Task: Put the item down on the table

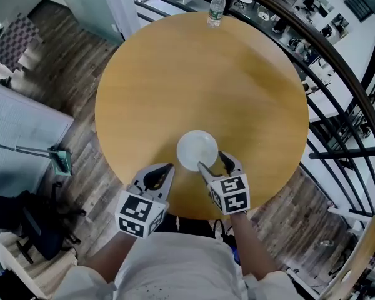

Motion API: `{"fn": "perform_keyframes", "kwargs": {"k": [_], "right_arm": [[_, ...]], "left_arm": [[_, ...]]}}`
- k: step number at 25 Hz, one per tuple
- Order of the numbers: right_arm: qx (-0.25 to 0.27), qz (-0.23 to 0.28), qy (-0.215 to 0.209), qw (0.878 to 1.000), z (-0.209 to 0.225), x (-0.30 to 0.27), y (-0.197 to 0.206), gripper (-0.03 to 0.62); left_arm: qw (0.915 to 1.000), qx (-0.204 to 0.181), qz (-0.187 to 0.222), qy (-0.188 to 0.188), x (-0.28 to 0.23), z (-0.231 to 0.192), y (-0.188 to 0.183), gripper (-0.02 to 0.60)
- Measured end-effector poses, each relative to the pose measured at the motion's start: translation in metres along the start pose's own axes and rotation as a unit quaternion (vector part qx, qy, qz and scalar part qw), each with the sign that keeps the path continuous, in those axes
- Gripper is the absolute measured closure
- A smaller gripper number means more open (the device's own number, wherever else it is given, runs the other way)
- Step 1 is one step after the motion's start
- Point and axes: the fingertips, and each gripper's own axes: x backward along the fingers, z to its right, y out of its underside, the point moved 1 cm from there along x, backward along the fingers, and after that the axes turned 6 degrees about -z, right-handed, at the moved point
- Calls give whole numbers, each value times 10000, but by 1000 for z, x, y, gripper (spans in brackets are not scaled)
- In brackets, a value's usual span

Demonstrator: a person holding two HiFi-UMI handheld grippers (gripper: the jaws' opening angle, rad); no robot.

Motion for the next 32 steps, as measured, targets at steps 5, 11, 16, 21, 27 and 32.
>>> {"fn": "perform_keyframes", "kwargs": {"k": [5,11,16,21,27,32], "right_arm": [[-145,329,139,9993,0,44,-2,381],[-238,694,777,9943,12,98,4,529],[-310,885,812,9923,8,126,8,556],[-451,1089,462,9919,-3,143,-1,569],[-328,1124,327,9926,-8,147,-12,569],[-309,1169,322,9921,-9,151,-21,569]], "left_arm": [[9999,-88,85,94,10,23,-2,558],[9996,-217,99,161,20,44,2,558],[9991,-306,202,205,32,58,-2,558],[9986,-322,327,254,38,66,-14,558],[9982,-335,412,266,38,68,-23,558],[9981,-379,390,301,38,67,-27,558]]}}
